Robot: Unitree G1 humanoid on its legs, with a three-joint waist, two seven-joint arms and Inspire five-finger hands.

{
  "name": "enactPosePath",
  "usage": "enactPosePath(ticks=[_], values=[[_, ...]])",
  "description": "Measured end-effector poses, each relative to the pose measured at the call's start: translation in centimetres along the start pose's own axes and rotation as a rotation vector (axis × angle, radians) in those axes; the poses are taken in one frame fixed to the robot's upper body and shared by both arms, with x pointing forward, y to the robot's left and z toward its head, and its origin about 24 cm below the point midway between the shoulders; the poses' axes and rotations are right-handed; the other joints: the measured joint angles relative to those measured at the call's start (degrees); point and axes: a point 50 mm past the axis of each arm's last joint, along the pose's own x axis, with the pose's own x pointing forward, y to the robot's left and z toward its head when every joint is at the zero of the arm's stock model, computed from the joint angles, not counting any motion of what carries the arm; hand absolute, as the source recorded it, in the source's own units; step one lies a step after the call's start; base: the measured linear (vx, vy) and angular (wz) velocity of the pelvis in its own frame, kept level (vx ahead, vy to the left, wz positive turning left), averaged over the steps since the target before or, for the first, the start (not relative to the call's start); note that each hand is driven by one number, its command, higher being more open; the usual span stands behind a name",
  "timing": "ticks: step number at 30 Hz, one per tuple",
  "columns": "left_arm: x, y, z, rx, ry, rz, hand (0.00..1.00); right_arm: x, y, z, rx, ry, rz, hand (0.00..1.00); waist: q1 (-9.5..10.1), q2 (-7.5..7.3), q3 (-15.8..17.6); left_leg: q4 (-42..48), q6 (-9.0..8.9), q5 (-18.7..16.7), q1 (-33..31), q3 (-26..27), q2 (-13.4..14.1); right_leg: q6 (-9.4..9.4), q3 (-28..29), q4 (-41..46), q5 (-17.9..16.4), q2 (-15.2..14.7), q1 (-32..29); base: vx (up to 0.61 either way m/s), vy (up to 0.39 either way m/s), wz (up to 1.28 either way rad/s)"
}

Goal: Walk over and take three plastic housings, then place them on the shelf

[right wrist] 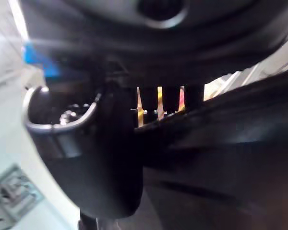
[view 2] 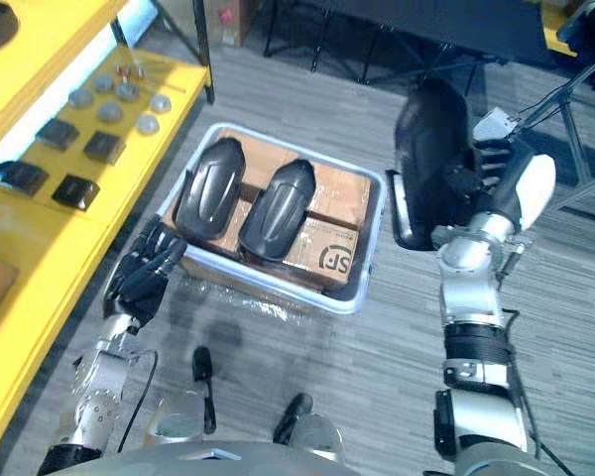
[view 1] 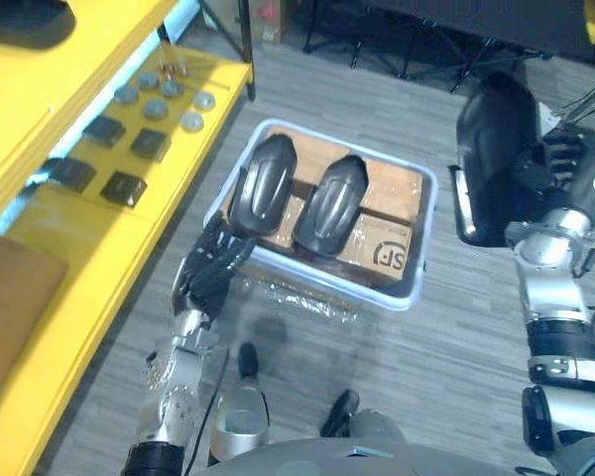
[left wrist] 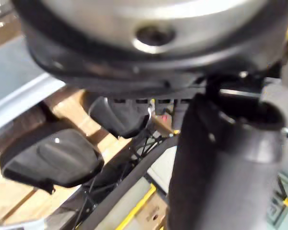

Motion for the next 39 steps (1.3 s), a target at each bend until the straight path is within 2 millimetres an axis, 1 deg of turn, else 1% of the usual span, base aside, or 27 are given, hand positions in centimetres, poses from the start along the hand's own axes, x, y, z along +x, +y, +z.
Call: enactPosePath(ticks=[1, 4, 5, 7, 9, 11, 12, 13, 15, 17, 19, 20, 21, 23, 24, 26, 30, 32, 33, 35, 36, 39], values=[[0.4, -0.4, -0.2, -0.009, 0.027, -0.018, 1.00, -0.2, 0.3, 0.4, 0.006, -0.030, 0.008, 0.00, -0.06, 0.25, -0.1, 0.0, -0.01, 0.0, 0.4, 0.1, 0.0, 0.06, 0.0, -0.2, 0.1, 0.0, 0.5, 0.05, -0.004, -0.04], [1.4, -2.4, -1.9, -0.041, 0.183, -0.102, 1.00, -1.2, 1.8, 2.2, 0.041, -0.149, 0.059, 0.00, -0.73, 0.86, -1.8, 0.0, -0.01, 0.0, 0.9, 0.3, -0.2, 0.17, -0.1, -1.0, 0.3, 0.0, 1.3, 0.00, 0.000, 0.00], [1.6, -3.3, -2.7, -0.069, 0.247, -0.139, 1.00, -1.7, 2.4, 2.7, 0.064, -0.187, 0.085, 0.00, -0.91, 0.92, -1.8, 0.0, -0.01, 0.0, 1.5, 0.5, -0.2, 0.21, 0.0, -1.1, 0.3, 0.0, 1.8, 0.01, 0.000, -0.03], [1.7, -4.3, -3.8, -0.075, 0.321, -0.180, 1.00, -2.4, 3.3, 3.4, 0.091, -0.235, 0.123, 0.00, -1.34, 0.98, -2.0, -0.1, -0.01, 0.0, 2.2, 0.8, -0.3, 0.24, 0.1, -1.6, 0.6, 0.0, 2.5, -0.01, 0.002, -0.10], [2.2, -5.8, -5.8, -0.063, 0.428, -0.224, 1.00, -3.8, 4.8, 5.0, 0.126, -0.338, 0.186, 0.00, -1.74, 1.80, -2.7, -0.1, -0.01, 0.0, 2.6, 1.7, -0.3, 0.30, 1.3, -1.8, 1.1, 0.0, 2.3, -0.04, 0.018, -0.20], [2.4, -6.1, -6.2, -0.065, 0.438, -0.220, 1.00, -4.6, 5.5, 5.7, 0.156, -0.371, 0.223, 0.00, -2.62, 2.07, -3.2, -0.1, 0.00, 0.0, 2.6, 2.0, -0.3, 0.30, 1.4, -2.0, 1.3, 0.0, 2.3, -0.04, 0.022, -0.11], [2.7, -6.2, -6.2, -0.095, 0.435, -0.210, 1.00, -5.2, 6.1, 6.3, 0.184, -0.398, 0.259, 0.00, -3.23, 2.24, -3.8, -0.1, 0.01, 0.0, 2.7, 2.2, -0.3, 0.24, 1.7, -2.3, 1.5, 0.1, 2.3, -0.05, 0.018, -0.16], [3.2, -6.3, -6.0, -0.093, 0.413, -0.197, 1.00, -5.8, 6.5, 6.6, 0.208, -0.415, 0.283, 0.00, -3.30, 2.37, -4.3, -0.1, 0.02, 0.0, 2.8, 2.7, -0.3, 0.21, 2.2, -2.9, 1.8, 0.2, 2.3, -0.05, 0.017, -0.18], [3.9, -6.6, -5.4, -0.093, 0.369, -0.181, 1.00, -6.3, 6.9, 6.9, 0.232, -0.436, 0.305, 0.00, -3.44, 2.67, -4.6, -0.1, 0.05, 0.0, 3.0, 3.0, -0.3, 0.24, 2.6, -2.9, 1.9, 0.2, 2.3, -0.07, 0.017, -0.11], [4.9, -6.8, -4.5, -0.101, 0.305, -0.167, 1.00, -7.0, 7.4, 7.2, 0.262, -0.450, 0.348, 0.00, -3.80, 3.36, -5.3, -0.2, 0.26, 0.2, 3.1, 3.0, -0.5, 0.09, 2.8, -3.2, 2.5, 0.5, 2.3, -0.08, 0.021, -0.04], [5.4, -6.9, -4.0, -0.132, 0.261, -0.155, 1.00, -7.9, 8.0, 7.3, 0.296, -0.443, 0.383, 0.00, -4.19, 3.80, -5.9, -0.4, 0.34, 0.2, 3.1, 3.3, -0.6, 0.13, 3.1, -4.1, 3.2, 0.5, 2.4, -0.09, 0.045, -0.07], [5.6, -7.0, -3.8, -0.174, 0.237, -0.149, 1.00, -8.7, 8.3, 7.0, 0.329, -0.423, 0.414, 0.00, -4.25, 3.87, -6.5, -0.5, 0.36, 0.2, 3.0, 3.3, -0.7, 0.16, 3.1, -4.6, 3.6, 0.5, 2.4, -0.07, 0.047, -0.06], [5.6, -7.1, -3.8, -0.197, 0.226, -0.148, 1.00, -9.1, 8.5, 6.8, 0.340, -0.410, 0.430, 0.00, -4.31, 3.86, -6.7, -0.5, 0.37, 0.2, 3.0, 3.3, -0.7, 0.10, 3.1, -4.7, 3.7, 0.6, 2.4, -0.05, 0.040, -0.02], [5.9, -7.6, -3.3, -0.280, 0.168, -0.142, 1.00, -10.8, 9.3, 6.1, 0.377, -0.356, 0.486, 0.00, -4.40, 3.84, -6.8, -0.5, 0.58, 0.3, 3.0, 3.4, -0.7, -0.05, 3.1, -4.8, 4.0, 0.6, 2.3, -0.05, 0.033, -0.02], [5.9, -7.7, -3.3, -0.299, 0.151, -0.140, 1.00, -11.3, 9.5, 5.9, 0.383, -0.342, 0.503, 0.00, -4.42, 3.84, -6.8, -0.5, 0.61, 0.4, 2.9, 3.4, -0.7, -0.12, 3.1, -4.9, 4.1, 0.6, 2.3, -0.06, 0.032, 0.00], [6.0, -7.9, -3.0, -0.392, 0.101, -0.130, 1.00, -13.2, 10.1, 5.0, 0.390, -0.297, 0.573, 0.00, -4.47, 3.87, -7.0, -0.5, 0.72, 0.4, 2.7, 3.4, -0.7, -0.42, 3.1, -5.9, 4.6, 0.8, 2.3, -0.06, 0.033, 0.00], [6.0, -7.2, -2.9, -0.496, 0.060, -0.084, 1.00, -14.5, 10.4, 4.4, 0.420, -0.237, 0.592, 0.00, -4.53, 3.87, -7.0, -0.5, 0.78, 0.5, 2.4, 3.4, -0.8, -0.66, 3.1, -6.9, 5.4, 1.0, 2.2, 0.00, 0.000, 0.00], [6.0, -7.2, -2.9, -0.509, 0.053, -0.086, 1.00, -14.8, 10.5, 4.4, 0.429, -0.231, 0.592, 0.00, -4.55, 3.84, -7.0, -0.5, 0.79, 0.5, 2.4, 3.4, -0.8, -0.66, 3.1, -6.9, 5.5, 1.0, 2.2, 0.00, 0.000, 0.00], [6.0, -7.3, -2.9, -0.511, 0.053, -0.098, 0.00, -15.0, 10.5, 4.3, 0.434, -0.226, 0.590, 0.00, -4.53, 3.68, -7.2, -0.5, 0.71, 0.4, 2.3, 3.2, -0.7, -0.63, 3.2, -7.1, 5.5, 1.0, 2.3, 0.00, 0.000, 0.00], [6.0, -7.1, -3.2, -0.506, 0.062, -0.108, 0.00, -15.4, 10.5, 3.8, 0.444, -0.205, 0.585, 0.00, -4.49, 3.26, -8.3, -0.5, 0.73, 0.5, 1.7, 3.1, -0.8, -0.64, 3.1, -7.9, 5.9, 1.0, 2.2, 0.03, 0.006, 0.00], [5.9, -7.0, -3.5, -0.499, 0.072, -0.120, 0.00, -15.6, 10.6, 3.4, 0.443, -0.193, 0.583, 0.00, -4.57, 2.75, -9.0, -0.5, 0.88, 0.6, 1.5, 3.1, -0.8, -0.61, 3.1, -8.1, 6.1, 1.0, 2.3, 0.06, 0.012, -0.01], [5.8, -7.1, -3.7, -0.447, 0.101, -0.163, 0.00, -15.7, 10.4, 2.7, 0.432, -0.171, 0.568, 0.00, -4.55, 2.01, -9.4, -0.5, 0.92, 0.7, 1.5, 3.2, -0.8, -0.29, 3.2, -8.7, 6.5, 1.0, 2.4, 0.04, 0.009, -0.03]])
